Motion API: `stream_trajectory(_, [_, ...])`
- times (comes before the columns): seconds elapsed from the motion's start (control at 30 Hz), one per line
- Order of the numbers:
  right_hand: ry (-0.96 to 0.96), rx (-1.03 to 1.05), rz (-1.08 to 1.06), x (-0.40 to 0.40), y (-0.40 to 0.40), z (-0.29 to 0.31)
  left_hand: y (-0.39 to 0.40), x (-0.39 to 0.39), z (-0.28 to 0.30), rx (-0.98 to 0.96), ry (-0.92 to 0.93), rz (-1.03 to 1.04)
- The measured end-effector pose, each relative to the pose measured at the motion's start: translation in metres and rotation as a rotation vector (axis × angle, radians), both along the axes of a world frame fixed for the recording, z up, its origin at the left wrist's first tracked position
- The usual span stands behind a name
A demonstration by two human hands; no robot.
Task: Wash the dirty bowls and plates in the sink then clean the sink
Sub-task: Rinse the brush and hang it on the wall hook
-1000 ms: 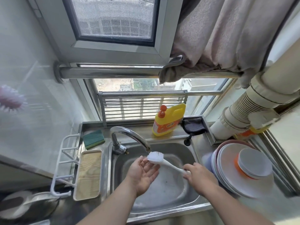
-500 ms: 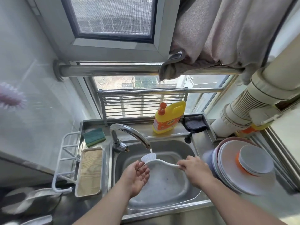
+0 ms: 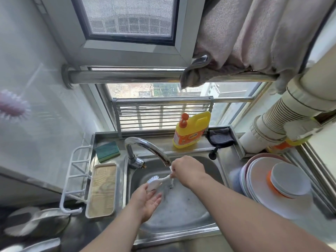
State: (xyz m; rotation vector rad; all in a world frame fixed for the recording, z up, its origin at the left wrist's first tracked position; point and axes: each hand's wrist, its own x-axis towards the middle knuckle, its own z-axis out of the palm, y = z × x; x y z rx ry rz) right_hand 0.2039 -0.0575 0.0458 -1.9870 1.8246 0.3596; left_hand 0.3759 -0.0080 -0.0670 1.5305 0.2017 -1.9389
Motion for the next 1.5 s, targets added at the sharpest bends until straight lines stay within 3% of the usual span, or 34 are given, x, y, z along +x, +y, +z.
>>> stream_trajectory(0.37, [-0.348, 0.021, -0.201, -0.009, -0.004, -0.008, -0.012, 0.011, -0.009, -0.016, 0.035, 0.113])
stream_trajectory(0.5, [-0.284, 0.072, -0.21, -0.024, -0.001, -0.009, -0.016, 0.0, -0.003, -0.035, 0.037, 0.076])
stream_trajectory(0.63, [-0.041, 0.175, -0.227, -0.057, 0.009, -0.018, -0.028, -0.03, 0.011, -0.09, -0.089, -0.011])
stream_trajectory(0.7, [-0.025, 0.208, -0.305, -0.079, 0.017, -0.025, -0.036, -0.045, 0.015, -0.093, -0.143, -0.063])
stream_trajectory(0.83, [-0.218, 0.19, -0.491, -0.122, 0.042, -0.038, -0.052, -0.069, 0.029, -0.092, -0.014, -0.034])
stream_trajectory(0.97, [-0.435, 0.093, -0.693, -0.14, 0.075, -0.047, -0.072, -0.09, 0.034, -0.042, 0.161, 0.171])
stream_trajectory(1.07, [-0.51, 0.09, -0.795, -0.146, 0.096, -0.054, -0.08, -0.102, 0.033, 0.003, 0.083, 0.232])
stream_trajectory(1.23, [-0.529, 0.101, -0.862, -0.151, 0.113, -0.064, -0.066, -0.103, 0.034, 0.073, 0.002, 0.103])
stream_trajectory(1.37, [-0.546, 0.125, -0.865, -0.14, 0.108, -0.063, -0.055, -0.092, 0.025, -0.037, -0.032, -0.069])
stream_trajectory(1.5, [-0.517, 0.187, -0.839, -0.118, 0.094, -0.063, -0.052, -0.078, 0.025, -0.096, -0.195, -0.296])
